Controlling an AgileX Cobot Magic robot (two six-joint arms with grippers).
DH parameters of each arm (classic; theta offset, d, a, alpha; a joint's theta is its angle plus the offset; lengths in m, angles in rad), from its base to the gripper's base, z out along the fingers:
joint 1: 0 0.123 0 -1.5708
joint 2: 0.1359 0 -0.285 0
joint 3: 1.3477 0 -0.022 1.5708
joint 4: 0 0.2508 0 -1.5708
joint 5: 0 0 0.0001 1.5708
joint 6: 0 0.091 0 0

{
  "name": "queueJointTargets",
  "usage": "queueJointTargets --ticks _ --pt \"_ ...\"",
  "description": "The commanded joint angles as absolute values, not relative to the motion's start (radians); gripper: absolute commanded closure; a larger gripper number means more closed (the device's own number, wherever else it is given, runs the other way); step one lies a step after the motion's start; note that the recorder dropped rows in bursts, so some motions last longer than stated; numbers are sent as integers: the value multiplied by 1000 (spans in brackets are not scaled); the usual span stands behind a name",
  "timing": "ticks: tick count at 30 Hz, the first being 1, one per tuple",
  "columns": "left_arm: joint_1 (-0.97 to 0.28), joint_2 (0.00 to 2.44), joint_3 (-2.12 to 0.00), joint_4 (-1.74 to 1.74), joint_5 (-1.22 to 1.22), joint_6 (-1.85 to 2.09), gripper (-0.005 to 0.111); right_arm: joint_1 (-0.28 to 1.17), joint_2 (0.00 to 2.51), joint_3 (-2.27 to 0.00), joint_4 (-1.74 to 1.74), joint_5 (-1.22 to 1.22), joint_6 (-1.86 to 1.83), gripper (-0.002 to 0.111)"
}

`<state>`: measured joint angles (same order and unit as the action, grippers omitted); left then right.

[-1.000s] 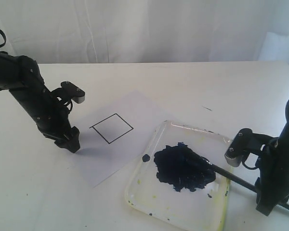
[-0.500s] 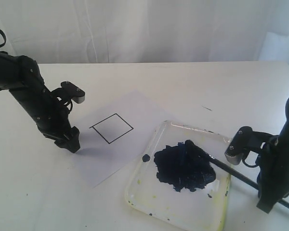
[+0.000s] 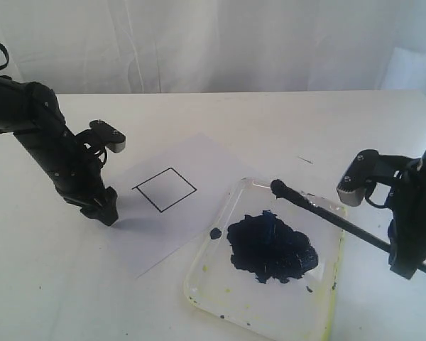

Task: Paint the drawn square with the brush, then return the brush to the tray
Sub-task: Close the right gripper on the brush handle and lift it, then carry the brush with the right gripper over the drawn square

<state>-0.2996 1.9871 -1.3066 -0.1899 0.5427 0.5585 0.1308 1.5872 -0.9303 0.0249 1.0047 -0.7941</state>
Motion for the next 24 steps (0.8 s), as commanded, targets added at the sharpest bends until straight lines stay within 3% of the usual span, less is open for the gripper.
queueJointTargets --ticks 1,24 --pt "-303 1997 -1291 -200 596 554 33 135 1578 -1029 65 1145 -756 108" --pt "-303 1997 -1291 -200 597 554 33 460 1939 -1543 -87 1221 -572 108"
